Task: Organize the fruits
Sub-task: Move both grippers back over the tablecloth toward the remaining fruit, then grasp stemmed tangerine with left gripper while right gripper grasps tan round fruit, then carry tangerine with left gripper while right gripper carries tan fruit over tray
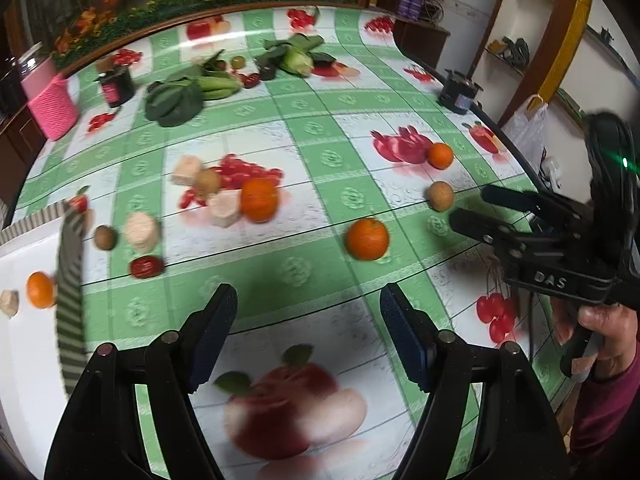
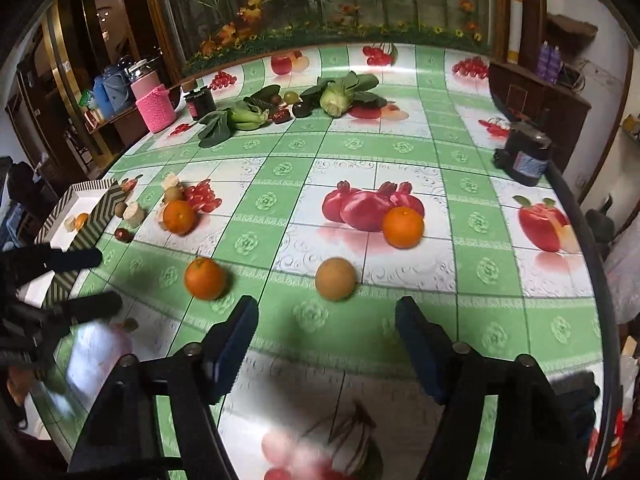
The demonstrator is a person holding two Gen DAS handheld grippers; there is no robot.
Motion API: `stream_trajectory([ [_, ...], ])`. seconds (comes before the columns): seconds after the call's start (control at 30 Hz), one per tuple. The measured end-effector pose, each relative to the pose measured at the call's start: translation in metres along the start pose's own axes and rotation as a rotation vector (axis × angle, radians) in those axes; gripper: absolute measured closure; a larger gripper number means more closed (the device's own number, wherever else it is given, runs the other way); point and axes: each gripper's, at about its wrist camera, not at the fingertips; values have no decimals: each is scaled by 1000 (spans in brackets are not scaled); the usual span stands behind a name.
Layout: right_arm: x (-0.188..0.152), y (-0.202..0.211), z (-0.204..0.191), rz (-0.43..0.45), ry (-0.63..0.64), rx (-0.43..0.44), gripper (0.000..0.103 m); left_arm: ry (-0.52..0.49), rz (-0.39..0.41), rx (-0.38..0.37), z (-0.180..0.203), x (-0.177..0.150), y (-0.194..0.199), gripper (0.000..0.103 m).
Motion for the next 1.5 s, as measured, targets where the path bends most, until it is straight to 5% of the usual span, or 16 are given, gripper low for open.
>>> stream_trajectory([
  [0.3,12,-28,0,-46,46,23,54,-29,-22,26,17,16,-32,30],
  [0.43,10,-36,0,-61,64,17,76,-37,-33,33,22,20,-44,30],
  [0.53,10,-36,0,-53,69,22,76,-46,-35,31,26,21,-51,33],
  [0.67,9,-34,2,-48,52,34,76,-54,-28,38,29,21,-56,74],
  [0.7,8,-33,3,-47,47,39,76,-53,-30,36,28,20,-56,76],
  [1.1,0,-12,-11,-22,40,58,76,-11,-26,11,11,5,-31,76],
  [1.5,-9,4,-54,-9,57,99,77,14,18,77,-11,-16,0,75],
])
Point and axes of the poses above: each gripper's, at about its wrist camera, not at the fingertips, and y roughly against the way its jaws point, z to its right, x to its top, and after that the axes turned 2 degrees about y, right-handed
